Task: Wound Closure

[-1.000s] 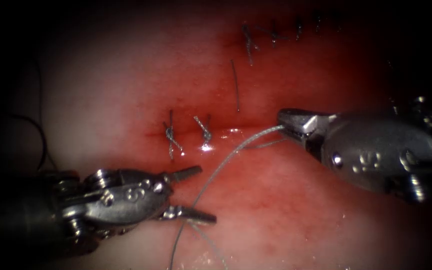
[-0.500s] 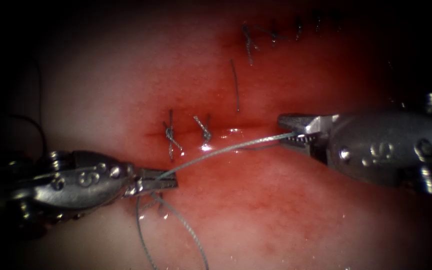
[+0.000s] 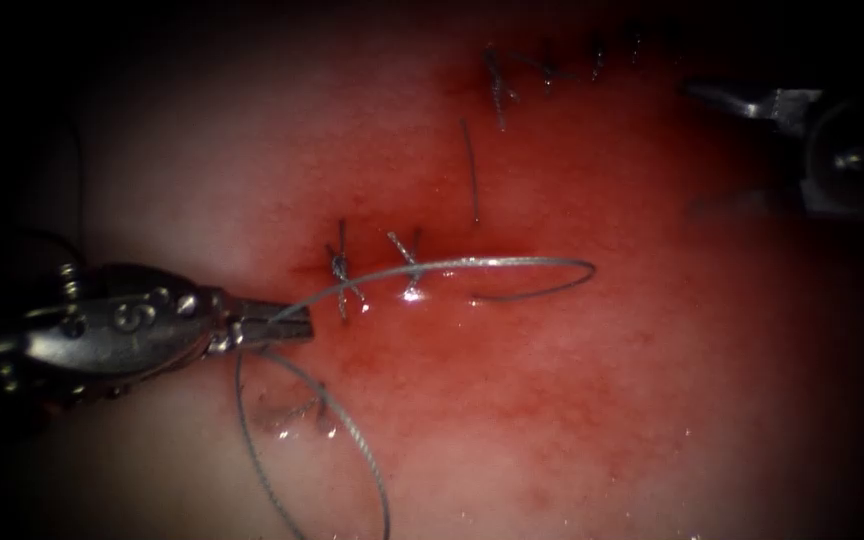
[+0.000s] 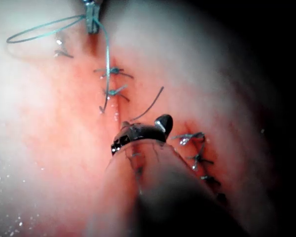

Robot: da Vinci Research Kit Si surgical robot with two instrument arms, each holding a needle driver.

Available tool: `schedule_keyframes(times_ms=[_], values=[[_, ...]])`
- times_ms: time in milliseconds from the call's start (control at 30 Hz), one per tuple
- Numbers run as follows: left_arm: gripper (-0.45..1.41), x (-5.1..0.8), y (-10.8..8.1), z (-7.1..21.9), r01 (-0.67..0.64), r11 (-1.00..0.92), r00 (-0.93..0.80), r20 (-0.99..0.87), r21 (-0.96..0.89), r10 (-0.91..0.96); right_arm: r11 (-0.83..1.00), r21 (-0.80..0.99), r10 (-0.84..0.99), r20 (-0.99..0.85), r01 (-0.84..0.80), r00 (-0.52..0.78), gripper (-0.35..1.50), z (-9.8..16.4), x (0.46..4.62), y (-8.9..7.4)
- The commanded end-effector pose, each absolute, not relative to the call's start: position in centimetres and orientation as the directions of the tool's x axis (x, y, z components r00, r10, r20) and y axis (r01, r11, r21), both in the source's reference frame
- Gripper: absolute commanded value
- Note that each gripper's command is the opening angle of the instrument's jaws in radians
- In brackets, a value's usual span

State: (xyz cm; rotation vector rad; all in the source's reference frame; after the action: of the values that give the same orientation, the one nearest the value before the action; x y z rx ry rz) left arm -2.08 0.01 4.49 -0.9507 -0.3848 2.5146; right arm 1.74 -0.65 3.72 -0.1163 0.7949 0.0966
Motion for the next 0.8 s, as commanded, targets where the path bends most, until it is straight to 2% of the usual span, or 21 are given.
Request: schedule_keyframes(times_ms=[33, 233, 433, 600, 800], values=[[-0.45, -2.15, 0.03, 4.53, -0.292, -0.87, -0.671, -0.564, -0.396, 0.482, 0.99, -0.038, 0.065, -0.741, -0.138, 0.668, -0.35, 3.95, 1.86, -0.7], [-0.45, -2.25, 0.25, 4.56, -0.353, -0.854, -0.615, -0.594, -0.382, 0.519, 0.994, 0.075, 0.108, -0.848, -0.085, 0.519, -0.35, 4.53, 2.22, -0.79], [-0.45, -2.43, 0.43, 4.72, -0.435, -0.835, -0.6, -0.582, -0.338, 0.548, 0.98, 0.194, 0.193, -0.891, -0.039, 0.412, -0.35, 4.72, 2.38, -0.86], [-0.45, -2.59, 0.49, 4.93, -0.498, -0.825, -0.621, -0.554, -0.268, 0.555, 0.959, 0.267, 0.281, -0.937, -0.094, 0.207, -0.35, 4.65, 2.5, -0.83], [-0.45, -2.68, 0.48, 5.11, -0.527, -0.82, -0.632, -0.542, -0.223, 0.553, 0.926, 0.318, 0.352, -0.922, -0.204, 0.162, -0.35, 4.57, 2.57, -0.76]])
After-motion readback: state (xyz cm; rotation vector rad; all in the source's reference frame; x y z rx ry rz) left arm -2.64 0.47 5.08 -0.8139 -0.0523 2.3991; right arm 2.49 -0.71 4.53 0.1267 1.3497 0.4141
